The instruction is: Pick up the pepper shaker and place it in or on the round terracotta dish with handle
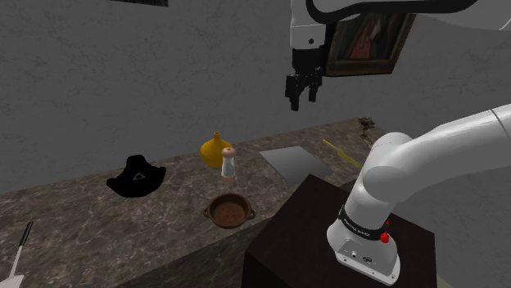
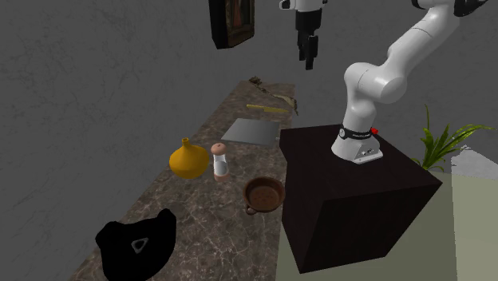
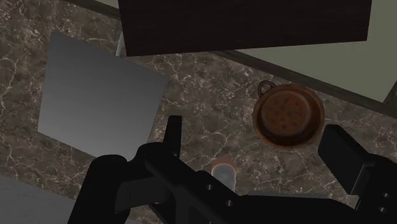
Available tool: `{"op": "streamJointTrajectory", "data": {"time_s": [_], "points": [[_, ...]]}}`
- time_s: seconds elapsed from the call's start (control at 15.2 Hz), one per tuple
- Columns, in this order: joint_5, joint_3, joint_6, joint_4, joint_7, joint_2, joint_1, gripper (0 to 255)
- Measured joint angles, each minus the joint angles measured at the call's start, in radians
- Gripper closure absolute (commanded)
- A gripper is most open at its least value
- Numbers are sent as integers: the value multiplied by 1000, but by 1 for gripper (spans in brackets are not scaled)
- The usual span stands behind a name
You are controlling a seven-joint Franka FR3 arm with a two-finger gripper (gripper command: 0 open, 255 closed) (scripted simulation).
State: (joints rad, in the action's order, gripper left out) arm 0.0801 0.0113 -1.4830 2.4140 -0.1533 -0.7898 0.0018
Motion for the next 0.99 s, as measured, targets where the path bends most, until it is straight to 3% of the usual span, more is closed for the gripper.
{"op": "streamJointTrajectory", "data": {"time_s": [0.2,0.73,0.99], "points": [[6,-2,-42,14,2,24,0,0],[34,-5,-349,92,-7,218,-2,0],[51,-2,-491,76,-18,356,-4,0]]}}
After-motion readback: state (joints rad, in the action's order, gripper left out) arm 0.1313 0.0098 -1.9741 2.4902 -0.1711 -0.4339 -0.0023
